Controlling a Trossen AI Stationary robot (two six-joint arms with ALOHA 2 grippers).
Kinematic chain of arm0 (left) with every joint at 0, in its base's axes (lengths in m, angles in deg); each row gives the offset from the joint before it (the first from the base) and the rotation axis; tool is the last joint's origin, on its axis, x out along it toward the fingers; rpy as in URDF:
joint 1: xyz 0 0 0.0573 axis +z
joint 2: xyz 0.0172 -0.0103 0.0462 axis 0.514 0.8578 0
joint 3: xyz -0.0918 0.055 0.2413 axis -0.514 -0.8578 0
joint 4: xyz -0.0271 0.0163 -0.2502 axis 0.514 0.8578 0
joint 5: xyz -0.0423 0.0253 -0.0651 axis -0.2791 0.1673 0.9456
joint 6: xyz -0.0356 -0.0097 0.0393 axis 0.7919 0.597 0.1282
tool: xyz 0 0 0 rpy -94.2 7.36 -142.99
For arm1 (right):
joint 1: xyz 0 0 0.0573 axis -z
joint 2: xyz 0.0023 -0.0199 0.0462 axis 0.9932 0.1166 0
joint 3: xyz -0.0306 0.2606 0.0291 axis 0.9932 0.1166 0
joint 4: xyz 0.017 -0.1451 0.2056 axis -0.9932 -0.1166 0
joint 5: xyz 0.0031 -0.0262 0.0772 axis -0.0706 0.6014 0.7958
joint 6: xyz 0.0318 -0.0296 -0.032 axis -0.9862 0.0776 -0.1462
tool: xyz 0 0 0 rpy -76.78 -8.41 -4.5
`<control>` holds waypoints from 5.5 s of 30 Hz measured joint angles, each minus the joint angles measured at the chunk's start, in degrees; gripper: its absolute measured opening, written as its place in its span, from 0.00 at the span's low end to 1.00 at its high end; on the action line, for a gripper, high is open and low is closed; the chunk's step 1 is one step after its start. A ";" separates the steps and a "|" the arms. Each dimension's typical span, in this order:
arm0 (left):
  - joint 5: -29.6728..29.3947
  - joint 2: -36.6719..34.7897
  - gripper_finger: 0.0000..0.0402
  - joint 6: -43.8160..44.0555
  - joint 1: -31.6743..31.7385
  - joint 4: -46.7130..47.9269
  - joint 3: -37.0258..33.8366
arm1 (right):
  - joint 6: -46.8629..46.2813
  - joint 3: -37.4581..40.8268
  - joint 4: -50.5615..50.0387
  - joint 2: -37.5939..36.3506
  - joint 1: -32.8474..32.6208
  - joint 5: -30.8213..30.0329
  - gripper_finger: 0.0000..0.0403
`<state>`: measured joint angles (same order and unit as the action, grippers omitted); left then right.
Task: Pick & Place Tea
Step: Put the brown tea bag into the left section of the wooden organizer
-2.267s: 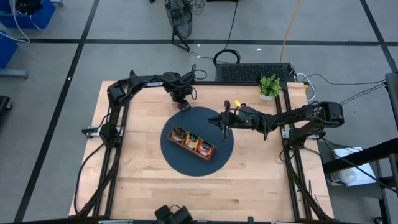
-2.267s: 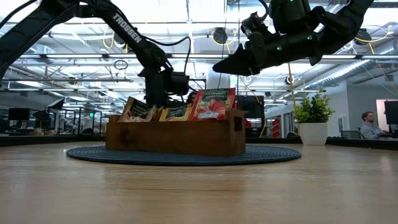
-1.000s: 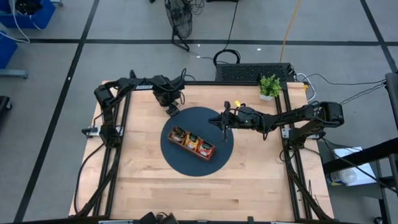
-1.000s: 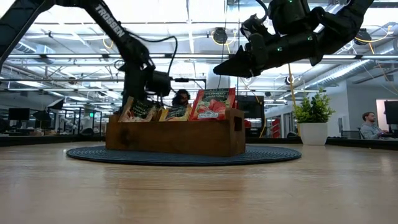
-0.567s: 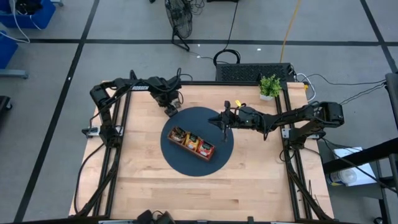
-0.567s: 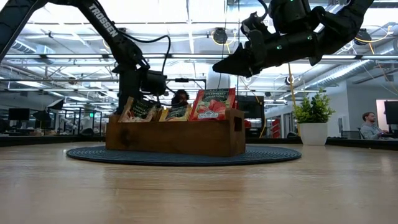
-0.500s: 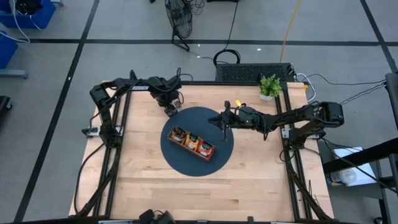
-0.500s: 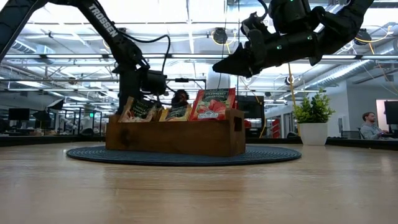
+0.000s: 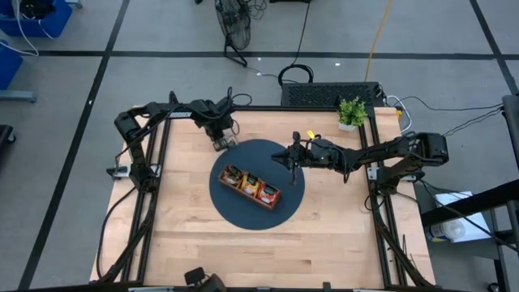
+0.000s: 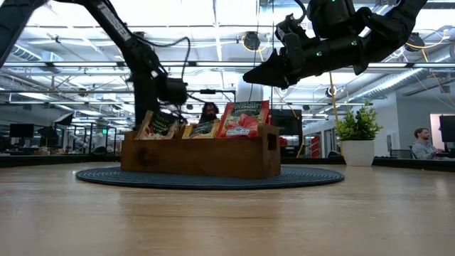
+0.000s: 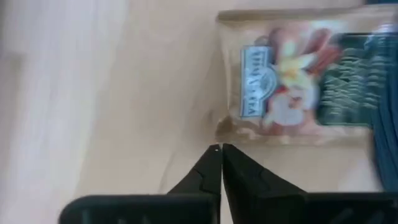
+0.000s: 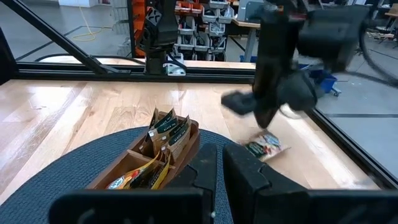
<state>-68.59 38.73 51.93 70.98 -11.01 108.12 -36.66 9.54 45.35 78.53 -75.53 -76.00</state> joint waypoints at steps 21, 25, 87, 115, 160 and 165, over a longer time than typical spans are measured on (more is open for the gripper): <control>0.99 0.87 0.66 -1.08 -1.55 -5.58 -0.36 | 0.00 0.00 -0.12 0.00 0.07 0.00 0.04; 6.56 4.33 0.73 -2.65 0.00 -6.37 0.04 | -0.02 0.00 0.00 0.00 0.07 0.02 0.04; -31.51 -24.53 0.06 -22.37 -34.77 -79.07 -26.97 | -8.63 -11.65 24.32 20.74 4.17 3.26 0.28; -39.69 -24.55 0.06 -24.44 -35.38 -74.11 -26.91 | -6.97 -13.31 20.36 20.70 4.06 -6.23 0.34; -49.63 -37.14 0.03 -25.58 -48.87 -69.98 -28.88 | -3.38 -21.77 -1.26 14.53 4.98 2.02 0.14; -49.86 -37.16 0.02 -26.58 -49.36 -70.03 -28.88 | -10.25 -21.77 3.32 18.66 7.69 9.17 0.28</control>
<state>-118.45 1.57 25.35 21.62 -81.04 79.24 -46.91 -12.23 48.67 97.19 -67.85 -66.82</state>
